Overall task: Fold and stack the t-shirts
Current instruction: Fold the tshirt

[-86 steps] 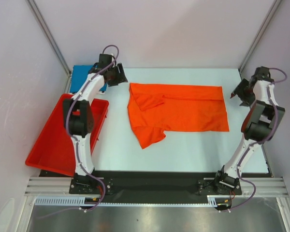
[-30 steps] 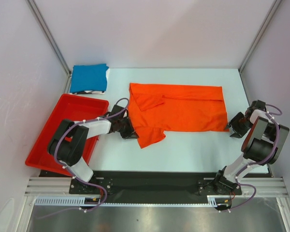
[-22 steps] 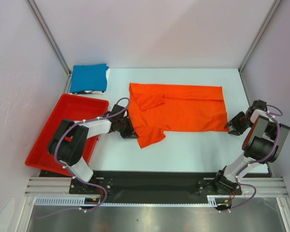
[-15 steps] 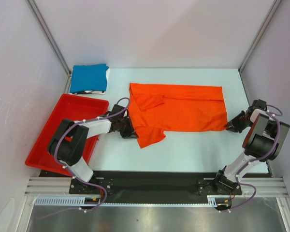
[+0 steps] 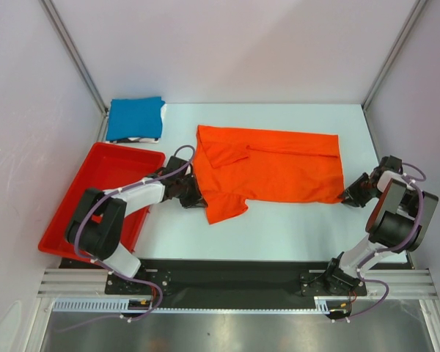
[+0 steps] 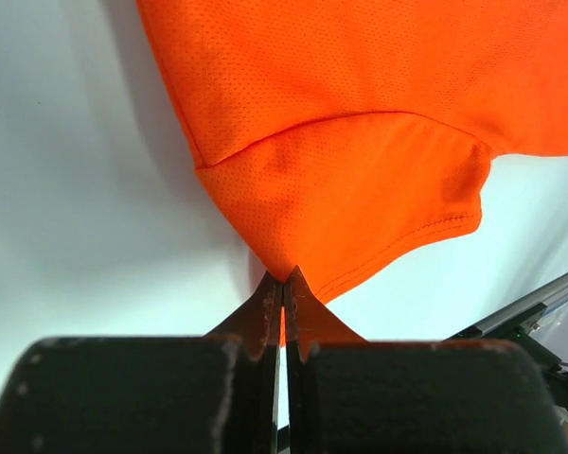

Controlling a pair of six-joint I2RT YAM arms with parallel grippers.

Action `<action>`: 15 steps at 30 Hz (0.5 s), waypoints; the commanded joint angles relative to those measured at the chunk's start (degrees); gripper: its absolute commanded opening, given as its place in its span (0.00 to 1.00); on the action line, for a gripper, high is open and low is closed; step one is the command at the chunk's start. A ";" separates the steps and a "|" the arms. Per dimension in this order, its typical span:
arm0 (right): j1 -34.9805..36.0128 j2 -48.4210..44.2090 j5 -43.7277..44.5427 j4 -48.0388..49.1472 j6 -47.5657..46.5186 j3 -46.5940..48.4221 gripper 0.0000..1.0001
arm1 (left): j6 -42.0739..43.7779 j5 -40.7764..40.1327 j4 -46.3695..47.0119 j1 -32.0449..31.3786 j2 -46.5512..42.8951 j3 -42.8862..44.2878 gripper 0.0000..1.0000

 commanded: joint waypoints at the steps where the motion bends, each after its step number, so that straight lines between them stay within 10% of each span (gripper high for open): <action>1: -0.08 -0.62 4.01 -3.08 -3.92 -1.99 0.36 | 1.57 -1.21 -0.70 0.32 -2.34 0.10 0.00; 9: -0.60 -0.19 3.48 -2.11 -1.99 -3.14 0.20 | 1.48 -0.69 -0.62 0.32 -2.34 0.10 0.00; 15: -1.04 -1.94 3.22 -3.17 -1.37 -4.19 0.27 | 1.92 -0.51 -0.79 0.32 -2.78 -0.08 0.00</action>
